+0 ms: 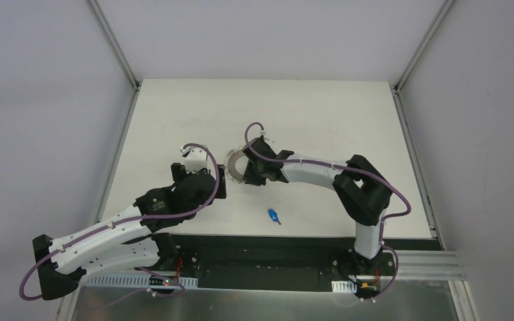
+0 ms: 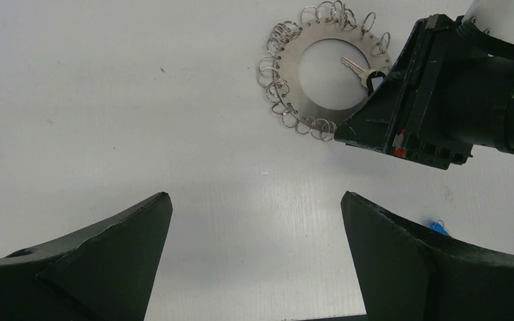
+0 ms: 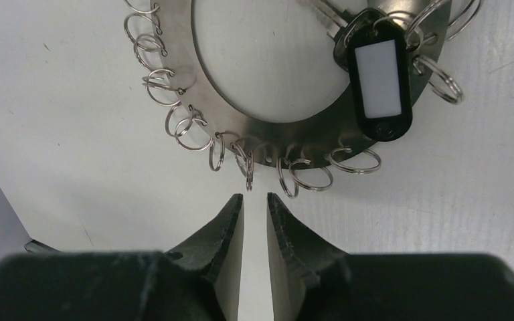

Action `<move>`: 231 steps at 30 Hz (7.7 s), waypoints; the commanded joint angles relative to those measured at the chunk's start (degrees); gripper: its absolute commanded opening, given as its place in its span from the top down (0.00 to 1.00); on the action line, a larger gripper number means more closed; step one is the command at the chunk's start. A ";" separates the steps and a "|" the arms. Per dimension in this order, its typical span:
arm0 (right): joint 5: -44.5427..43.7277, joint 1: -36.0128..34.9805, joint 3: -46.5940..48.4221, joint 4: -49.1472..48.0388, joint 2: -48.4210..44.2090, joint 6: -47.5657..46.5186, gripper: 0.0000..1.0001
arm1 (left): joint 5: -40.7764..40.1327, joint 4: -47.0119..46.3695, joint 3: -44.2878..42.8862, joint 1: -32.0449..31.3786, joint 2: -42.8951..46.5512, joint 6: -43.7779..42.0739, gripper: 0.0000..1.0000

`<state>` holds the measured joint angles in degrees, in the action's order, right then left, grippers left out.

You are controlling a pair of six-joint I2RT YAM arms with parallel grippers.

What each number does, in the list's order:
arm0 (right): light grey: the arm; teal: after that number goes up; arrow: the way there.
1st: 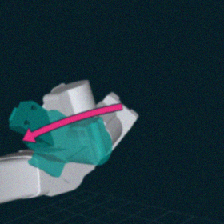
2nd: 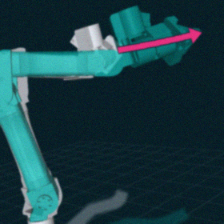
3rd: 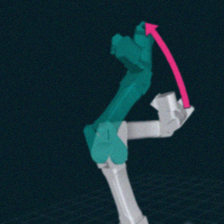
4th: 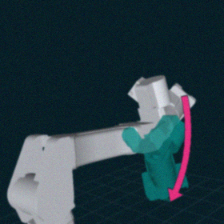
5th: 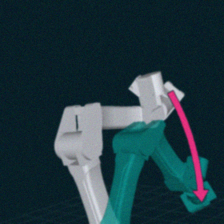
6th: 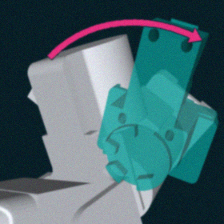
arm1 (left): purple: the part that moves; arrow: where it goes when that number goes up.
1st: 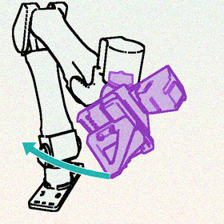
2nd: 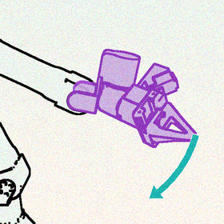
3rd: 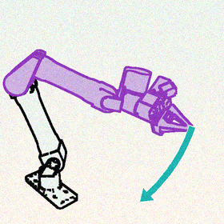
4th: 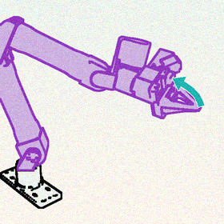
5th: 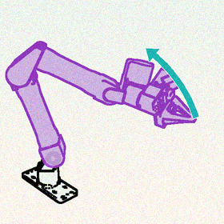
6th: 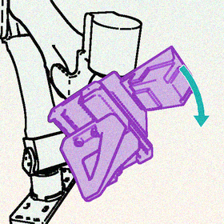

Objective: Put the keys on the keyring

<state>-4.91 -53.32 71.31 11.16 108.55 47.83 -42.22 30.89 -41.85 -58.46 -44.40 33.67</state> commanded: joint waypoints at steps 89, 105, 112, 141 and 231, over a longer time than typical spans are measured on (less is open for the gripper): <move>5.79 -12.87 -15.36 -9.61 -54.43 -61.28 1.00 | 51.08 -19.47 -7.02 0.00 8.22 -15.95 0.34; 14.43 -13.45 -31.00 -36.22 -63.06 -61.11 1.00 | 55.16 -26.20 -4.49 -0.05 11.86 -17.10 0.35; 19.55 -13.44 -31.79 -37.59 -64.43 -58.74 1.00 | 57.42 -30.56 -2.16 0.00 15.16 -18.03 0.36; 25.80 -13.47 -28.04 -40.17 -64.37 -45.03 1.00 | 72.26 -42.44 1.07 0.00 12.86 -21.98 0.79; 30.61 -13.41 -26.08 -36.05 -65.52 -43.87 1.00 | 73.08 -41.75 -0.15 0.00 9.28 -20.33 1.00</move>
<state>23.92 -66.32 42.33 -18.61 43.83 3.40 29.91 -10.07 -40.91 -58.54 -34.72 14.11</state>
